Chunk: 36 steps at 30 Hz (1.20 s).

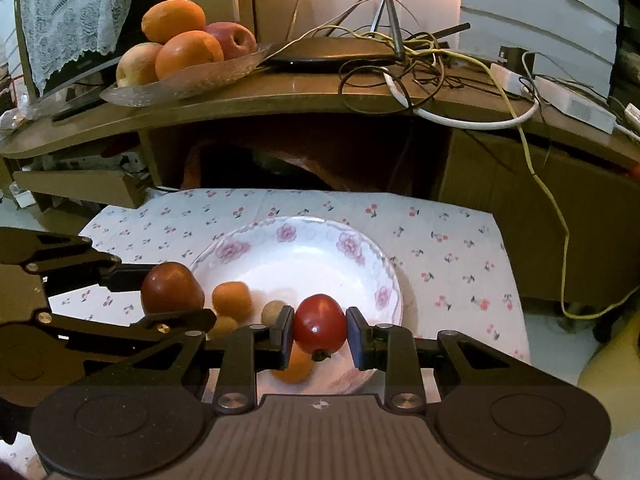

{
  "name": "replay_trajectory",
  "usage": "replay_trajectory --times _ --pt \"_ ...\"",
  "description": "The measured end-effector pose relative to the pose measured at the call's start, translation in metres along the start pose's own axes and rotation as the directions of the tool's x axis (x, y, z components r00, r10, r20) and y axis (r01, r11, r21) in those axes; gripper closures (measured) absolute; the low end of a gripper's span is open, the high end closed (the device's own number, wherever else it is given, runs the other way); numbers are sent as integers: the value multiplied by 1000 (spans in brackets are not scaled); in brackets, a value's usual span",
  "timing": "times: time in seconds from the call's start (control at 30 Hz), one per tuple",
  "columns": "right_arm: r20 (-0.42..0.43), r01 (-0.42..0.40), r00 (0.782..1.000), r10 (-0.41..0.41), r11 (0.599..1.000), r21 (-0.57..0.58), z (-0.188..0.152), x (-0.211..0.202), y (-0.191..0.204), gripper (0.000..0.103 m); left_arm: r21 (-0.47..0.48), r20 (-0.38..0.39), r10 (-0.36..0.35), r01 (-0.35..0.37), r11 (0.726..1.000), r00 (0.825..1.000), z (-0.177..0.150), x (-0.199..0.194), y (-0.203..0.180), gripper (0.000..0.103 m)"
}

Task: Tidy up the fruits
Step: 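Carry both tomatoes over the plate with both tools, then lower and open both tools to release the tomatoes into the plate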

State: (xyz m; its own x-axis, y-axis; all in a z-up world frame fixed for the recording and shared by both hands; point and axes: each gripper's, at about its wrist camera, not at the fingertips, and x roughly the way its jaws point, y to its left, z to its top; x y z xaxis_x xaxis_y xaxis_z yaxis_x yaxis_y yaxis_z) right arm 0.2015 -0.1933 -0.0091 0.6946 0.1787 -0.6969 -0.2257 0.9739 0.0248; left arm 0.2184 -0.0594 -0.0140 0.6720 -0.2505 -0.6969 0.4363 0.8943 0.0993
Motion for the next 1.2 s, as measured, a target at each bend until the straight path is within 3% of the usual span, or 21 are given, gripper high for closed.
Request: replay_trajectory --times 0.3,0.77,1.2 --pt "-10 24 1000 -24 1000 -18 13 24 -8 74 5 25 10 -11 1000 1000 15 22 2 57" --pt "-26 34 999 -35 998 -51 19 57 -12 74 -8 -2 26 -26 1000 1000 14 50 8 58" --pt "-28 25 999 -27 998 -49 20 69 -12 71 -6 -6 45 -45 999 999 14 54 9 59"
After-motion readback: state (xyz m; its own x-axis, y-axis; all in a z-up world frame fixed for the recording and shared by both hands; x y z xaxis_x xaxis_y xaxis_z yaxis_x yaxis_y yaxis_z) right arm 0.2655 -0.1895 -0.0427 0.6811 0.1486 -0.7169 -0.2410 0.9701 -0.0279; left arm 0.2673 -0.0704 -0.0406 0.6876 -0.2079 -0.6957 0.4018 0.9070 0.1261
